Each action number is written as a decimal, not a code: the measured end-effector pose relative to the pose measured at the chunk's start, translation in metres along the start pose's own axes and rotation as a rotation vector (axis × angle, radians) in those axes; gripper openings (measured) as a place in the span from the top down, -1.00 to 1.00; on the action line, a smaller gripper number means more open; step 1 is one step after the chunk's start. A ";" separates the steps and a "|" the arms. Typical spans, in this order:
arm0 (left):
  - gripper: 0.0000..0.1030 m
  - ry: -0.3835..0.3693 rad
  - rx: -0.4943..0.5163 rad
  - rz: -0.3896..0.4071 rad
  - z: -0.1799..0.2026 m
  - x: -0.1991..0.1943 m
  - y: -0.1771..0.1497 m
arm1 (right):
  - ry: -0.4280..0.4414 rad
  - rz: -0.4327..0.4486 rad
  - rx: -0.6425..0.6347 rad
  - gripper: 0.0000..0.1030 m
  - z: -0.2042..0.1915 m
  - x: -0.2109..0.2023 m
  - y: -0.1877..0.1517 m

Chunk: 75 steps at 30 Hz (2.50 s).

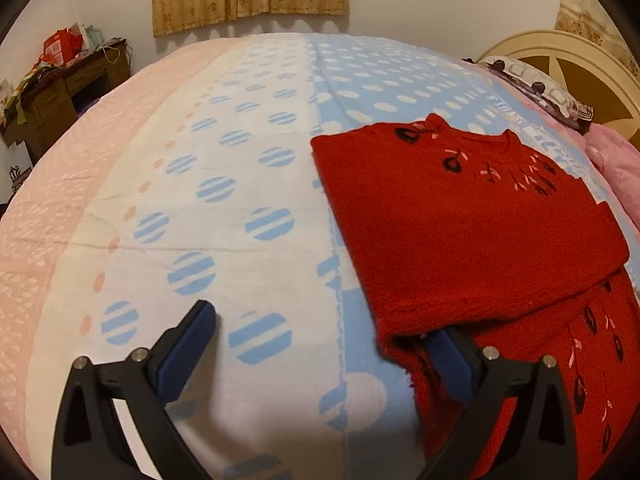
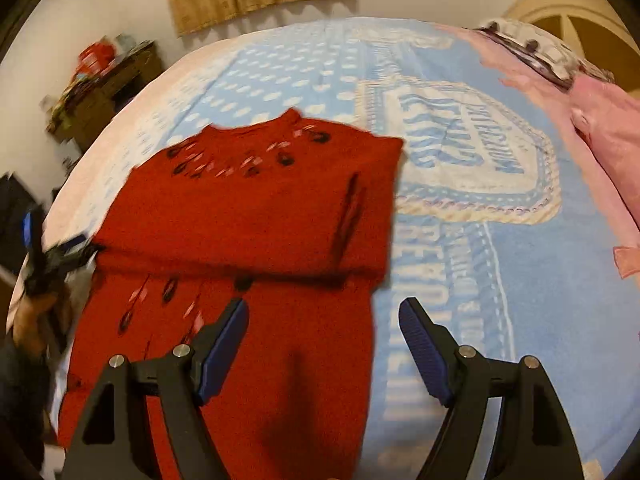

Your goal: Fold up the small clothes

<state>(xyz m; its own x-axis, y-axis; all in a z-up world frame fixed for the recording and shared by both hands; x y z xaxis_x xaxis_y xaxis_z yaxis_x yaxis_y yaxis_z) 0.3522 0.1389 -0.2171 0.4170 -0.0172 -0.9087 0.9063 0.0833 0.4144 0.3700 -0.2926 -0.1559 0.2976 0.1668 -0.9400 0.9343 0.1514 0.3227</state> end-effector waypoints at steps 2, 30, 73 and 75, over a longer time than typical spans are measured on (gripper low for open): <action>-1.00 -0.009 -0.002 -0.001 -0.001 0.001 0.000 | 0.002 0.002 0.021 -0.51 0.004 0.009 0.013; -1.00 -0.052 -0.033 0.003 -0.008 -0.026 -0.019 | -0.141 0.033 0.030 -0.34 0.015 0.036 0.027; -1.00 0.033 0.051 0.210 0.039 -0.100 -0.035 | -0.016 0.051 -0.095 -0.35 -0.038 0.037 -0.010; -1.00 0.021 0.051 0.228 0.040 -0.111 -0.042 | 0.003 0.056 -0.100 -0.35 -0.040 0.033 -0.016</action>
<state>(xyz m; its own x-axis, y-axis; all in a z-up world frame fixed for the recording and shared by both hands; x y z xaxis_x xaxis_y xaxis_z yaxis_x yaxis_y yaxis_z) 0.2703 0.0976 -0.1319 0.6104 0.0173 -0.7919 0.7913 0.0318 0.6106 0.3569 -0.2505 -0.1871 0.3483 0.1808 -0.9198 0.8917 0.2386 0.3846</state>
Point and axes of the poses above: each gripper's, at about its wrist camera, not at the fingertips, and x roughly the way its jaws point, z to its right, y to its top, the point moved 4 cm from there along x, roughly the way its jaws point, and after that the axes turned 14 degrees about -z, right-handed, at the moved point
